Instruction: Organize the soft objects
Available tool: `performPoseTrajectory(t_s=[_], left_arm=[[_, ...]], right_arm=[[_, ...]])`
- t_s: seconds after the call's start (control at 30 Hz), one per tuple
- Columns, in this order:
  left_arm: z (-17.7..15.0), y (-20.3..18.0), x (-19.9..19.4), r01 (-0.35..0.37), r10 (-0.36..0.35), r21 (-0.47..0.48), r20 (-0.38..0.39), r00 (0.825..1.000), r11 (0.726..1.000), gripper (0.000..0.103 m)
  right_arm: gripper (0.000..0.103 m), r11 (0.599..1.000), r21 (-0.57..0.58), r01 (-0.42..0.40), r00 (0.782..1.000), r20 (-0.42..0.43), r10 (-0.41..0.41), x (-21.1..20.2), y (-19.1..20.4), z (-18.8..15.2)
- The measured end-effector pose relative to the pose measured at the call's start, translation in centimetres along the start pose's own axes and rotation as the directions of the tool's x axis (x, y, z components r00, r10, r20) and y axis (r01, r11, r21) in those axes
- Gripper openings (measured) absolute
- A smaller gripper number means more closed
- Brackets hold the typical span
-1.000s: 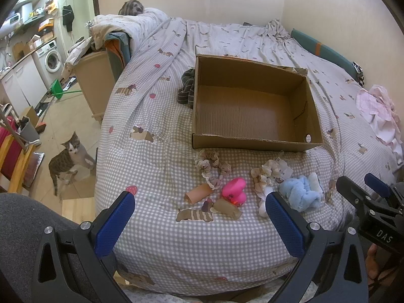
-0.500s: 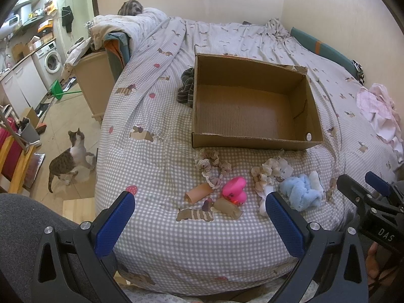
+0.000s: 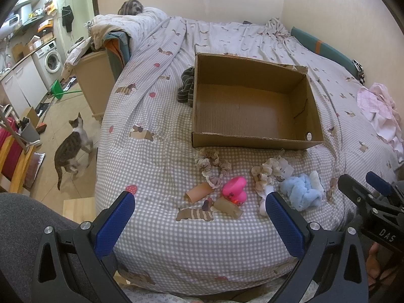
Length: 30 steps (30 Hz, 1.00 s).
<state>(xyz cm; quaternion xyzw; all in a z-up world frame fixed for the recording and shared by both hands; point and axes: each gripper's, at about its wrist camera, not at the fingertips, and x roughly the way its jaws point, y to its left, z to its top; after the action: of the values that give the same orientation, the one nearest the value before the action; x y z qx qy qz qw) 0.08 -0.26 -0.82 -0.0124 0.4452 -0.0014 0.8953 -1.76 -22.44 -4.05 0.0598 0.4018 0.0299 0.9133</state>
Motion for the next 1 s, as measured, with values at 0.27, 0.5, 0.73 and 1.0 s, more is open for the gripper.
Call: performPoseTrajectory(t_s=[0.27, 0.5, 0.73, 1.0], left_arm=[[-0.1, 0.0, 0.1, 0.001, -0.001, 0.000, -0.004, 1.000, 1.000, 0.103], [0.9, -0.7, 0.3, 0.005, -0.004, 0.033, -0.023, 1.000, 0.999, 0.103], [4.0, -0.4, 0.9, -0.006, 0.008, 0.022, -0.055, 0.998, 1.000, 0.103], [7.5, 0.8, 3.3, -0.016, 0.017, 0.011, -0.099, 0.995, 1.000, 0.103]], right_arm=[[0.103, 1.000, -0.005, -0.001, 1.000, -0.002, 0.001, -0.1, 0.1, -0.1], [0.103, 1.000, -0.009, -0.017, 1.000, -0.016, 0.017, -0.6, 0.2, 1.0], [0.103, 0.993, 0.002, -0.120, 0.991, -0.058, 0.119, -0.6, -0.5, 4.2], [0.103, 0.986, 0.091, -0.142, 0.966, -0.205, 0.158, 3.2, -3.7, 6.0]])
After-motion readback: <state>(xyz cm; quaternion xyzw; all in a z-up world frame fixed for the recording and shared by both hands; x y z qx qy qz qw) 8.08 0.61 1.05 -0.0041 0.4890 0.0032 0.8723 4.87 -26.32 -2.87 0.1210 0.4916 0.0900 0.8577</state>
